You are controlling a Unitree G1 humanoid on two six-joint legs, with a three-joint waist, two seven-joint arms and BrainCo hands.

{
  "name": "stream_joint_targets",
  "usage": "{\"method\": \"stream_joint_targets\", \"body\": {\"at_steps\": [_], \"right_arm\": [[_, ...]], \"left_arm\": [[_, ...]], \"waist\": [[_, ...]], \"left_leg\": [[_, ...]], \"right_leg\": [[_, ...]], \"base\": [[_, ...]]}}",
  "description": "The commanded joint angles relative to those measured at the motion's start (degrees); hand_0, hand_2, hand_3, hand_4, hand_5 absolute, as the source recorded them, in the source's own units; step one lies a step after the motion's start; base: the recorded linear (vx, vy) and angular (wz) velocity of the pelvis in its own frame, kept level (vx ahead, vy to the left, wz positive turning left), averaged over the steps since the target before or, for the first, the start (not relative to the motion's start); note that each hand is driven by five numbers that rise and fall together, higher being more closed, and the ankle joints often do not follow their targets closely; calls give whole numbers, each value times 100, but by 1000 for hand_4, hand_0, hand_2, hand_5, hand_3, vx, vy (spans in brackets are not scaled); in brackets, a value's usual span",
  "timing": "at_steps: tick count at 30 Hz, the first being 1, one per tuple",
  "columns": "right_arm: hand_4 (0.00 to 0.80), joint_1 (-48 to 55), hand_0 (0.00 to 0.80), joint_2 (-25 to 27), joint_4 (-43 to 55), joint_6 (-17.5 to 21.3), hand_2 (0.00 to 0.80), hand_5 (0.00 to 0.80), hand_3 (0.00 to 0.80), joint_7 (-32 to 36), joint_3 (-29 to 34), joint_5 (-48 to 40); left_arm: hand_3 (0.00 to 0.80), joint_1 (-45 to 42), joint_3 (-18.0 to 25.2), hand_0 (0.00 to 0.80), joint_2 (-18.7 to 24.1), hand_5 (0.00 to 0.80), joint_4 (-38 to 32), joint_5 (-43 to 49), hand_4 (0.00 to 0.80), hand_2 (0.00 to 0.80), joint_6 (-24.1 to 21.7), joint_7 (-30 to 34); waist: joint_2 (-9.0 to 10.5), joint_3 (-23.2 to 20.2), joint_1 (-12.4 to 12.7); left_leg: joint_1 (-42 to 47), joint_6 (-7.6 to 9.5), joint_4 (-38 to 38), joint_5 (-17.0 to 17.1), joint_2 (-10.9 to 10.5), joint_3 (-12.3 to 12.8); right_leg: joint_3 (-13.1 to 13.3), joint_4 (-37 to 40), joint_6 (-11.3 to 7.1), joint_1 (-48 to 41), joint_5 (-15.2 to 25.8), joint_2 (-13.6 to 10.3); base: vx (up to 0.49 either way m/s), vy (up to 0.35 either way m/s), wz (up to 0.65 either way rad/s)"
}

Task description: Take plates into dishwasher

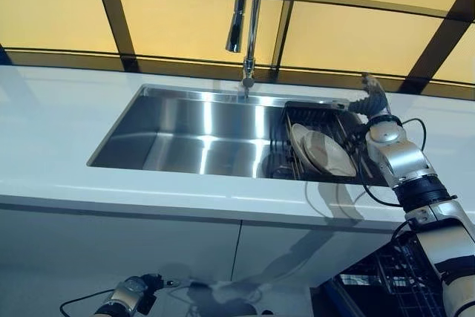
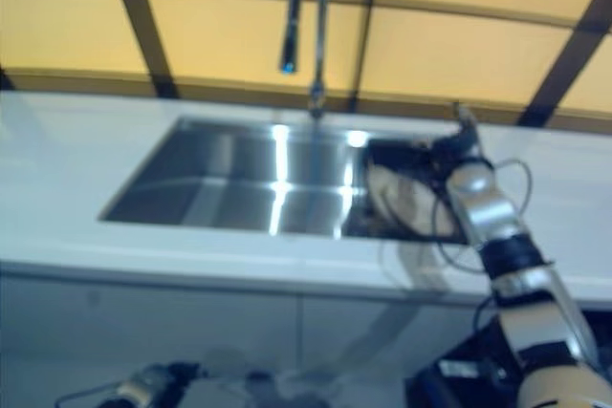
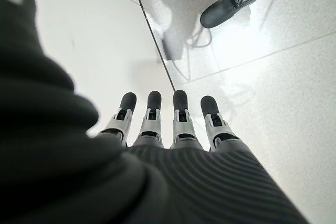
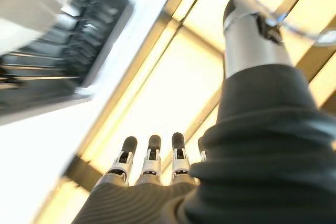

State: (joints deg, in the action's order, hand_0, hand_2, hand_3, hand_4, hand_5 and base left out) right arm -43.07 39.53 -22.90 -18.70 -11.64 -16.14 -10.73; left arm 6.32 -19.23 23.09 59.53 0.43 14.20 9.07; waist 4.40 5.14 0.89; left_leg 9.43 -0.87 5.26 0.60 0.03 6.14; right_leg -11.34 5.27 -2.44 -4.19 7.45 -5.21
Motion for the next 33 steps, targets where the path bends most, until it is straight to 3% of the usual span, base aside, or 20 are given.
{"method": "stream_joint_targets", "body": {"at_steps": [1,9,20,33], "right_arm": [[0,-613,0,718,234,254,0,0,0,666,-187,516],[0,-852,0,804,8,-28,0,0,0,1855,-739,1250],[0,-1212,0,684,-1100,-568,0,0,0,2709,-1249,1679],[0,-1166,0,553,-1874,-765,0,0,0,3184,-1302,1963]], "left_arm": [[0,282,-234,0,10,0,57,84,0,0,-204,29],[0,267,-202,0,9,0,-27,182,0,0,-179,18],[0,399,-287,0,-1,0,-46,156,0,0,-72,-42],[0,537,-342,0,31,0,-70,195,0,0,0,-55]], "waist": [[-173,25,110],[-94,24,177],[-34,123,344],[4,266,440]], "left_leg": [[-123,113,-57,-288,-211,211],[-154,101,-54,-259,-206,226],[-192,98,-70,-238,-204,163],[-240,121,-92,-236,-192,107]], "right_leg": [[89,-27,-265,-298,-648,250],[15,-27,-258,-289,-640,241],[-119,-58,-269,-290,-615,199],[-150,-133,-296,-236,-599,165]], "base": [[0,0,0],[0,0,0],[0,0,0],[-1,-6,2]]}}
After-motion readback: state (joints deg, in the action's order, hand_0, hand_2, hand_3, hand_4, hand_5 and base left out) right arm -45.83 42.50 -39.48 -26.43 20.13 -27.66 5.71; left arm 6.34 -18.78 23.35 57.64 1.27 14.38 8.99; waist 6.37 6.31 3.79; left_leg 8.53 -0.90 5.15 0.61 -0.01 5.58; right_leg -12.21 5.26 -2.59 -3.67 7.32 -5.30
